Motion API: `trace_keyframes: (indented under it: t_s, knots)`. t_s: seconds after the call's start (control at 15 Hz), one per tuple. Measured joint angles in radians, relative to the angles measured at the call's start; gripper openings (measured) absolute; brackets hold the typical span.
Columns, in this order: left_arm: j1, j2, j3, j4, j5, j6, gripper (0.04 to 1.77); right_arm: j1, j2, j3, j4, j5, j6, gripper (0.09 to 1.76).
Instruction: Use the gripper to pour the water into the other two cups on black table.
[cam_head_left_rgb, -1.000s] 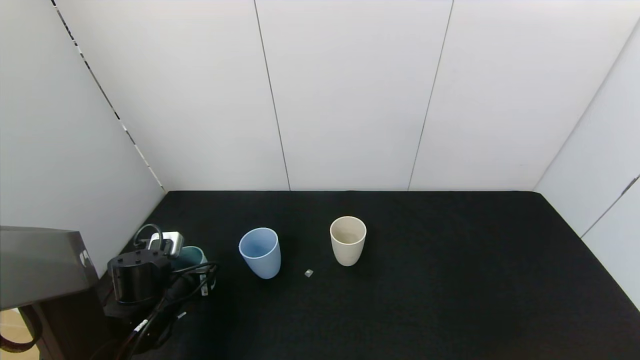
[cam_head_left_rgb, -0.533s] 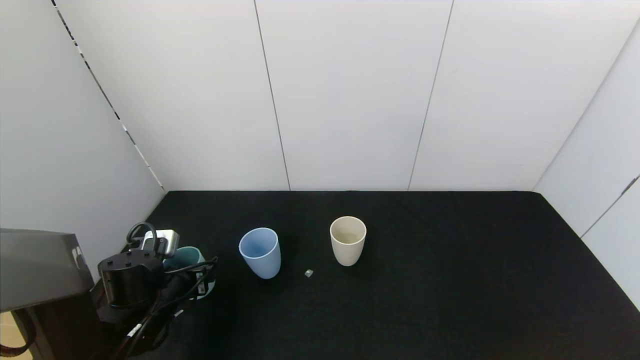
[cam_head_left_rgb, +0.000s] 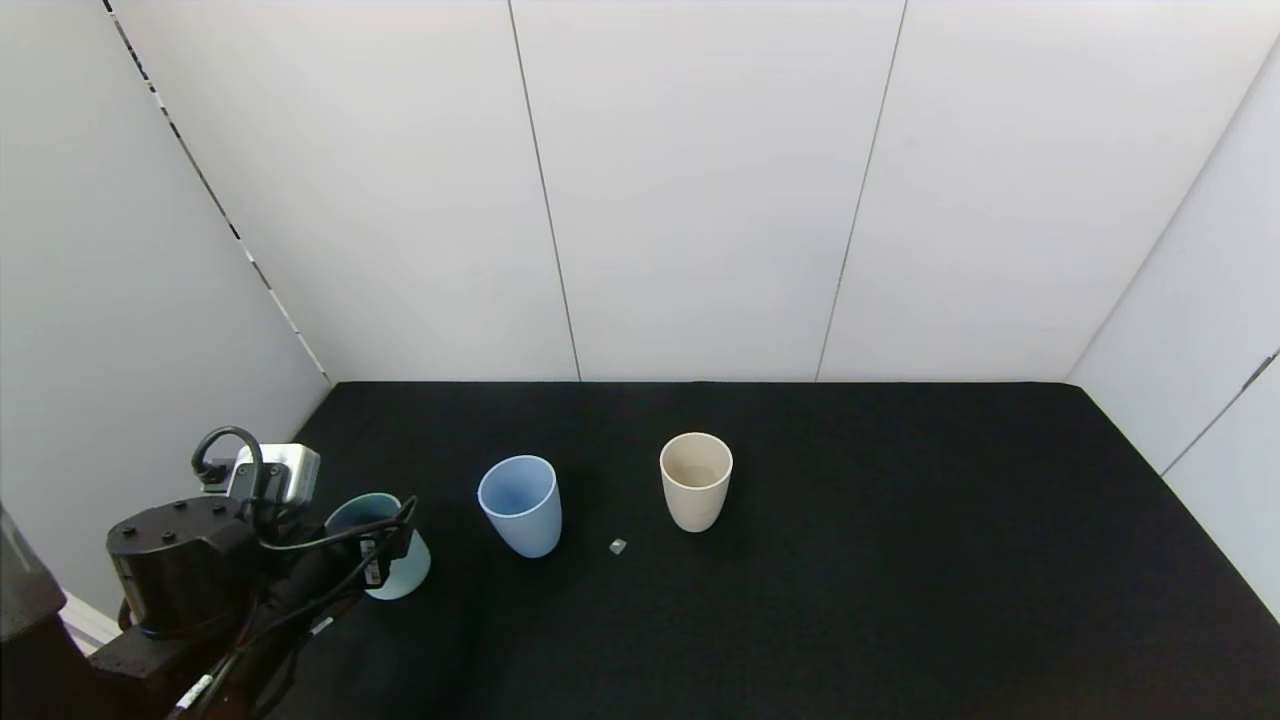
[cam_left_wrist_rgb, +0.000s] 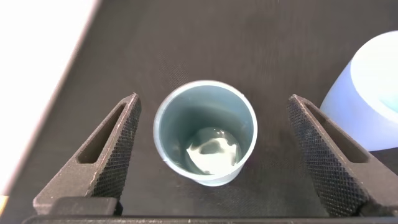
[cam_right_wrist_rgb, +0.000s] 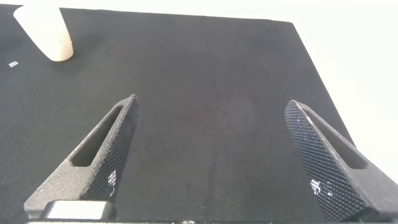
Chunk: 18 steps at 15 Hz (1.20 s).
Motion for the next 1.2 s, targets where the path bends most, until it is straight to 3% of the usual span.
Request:
trace_keyframes:
  t_s: [0.4, 1.0, 1.2]
  knots:
    - [-0.008, -0.237, 0.007, 0.230, 0.007, 0.012, 1.69, 0.000, 0.000, 0.000, 0.000, 0.000, 0.000, 1.71]
    - [-0.014, -0.723, 0.000, 0.738, -0.008, -0.024, 1.71, -0.037, 0.000, 0.000, 0.000, -0.001, 0.000, 1.71]
    - [-0.033, -0.912, -0.013, 0.954, -0.025, -0.052, 1.71, -0.006, 0.000, 0.000, 0.000, 0.000, 0.001, 1.71]
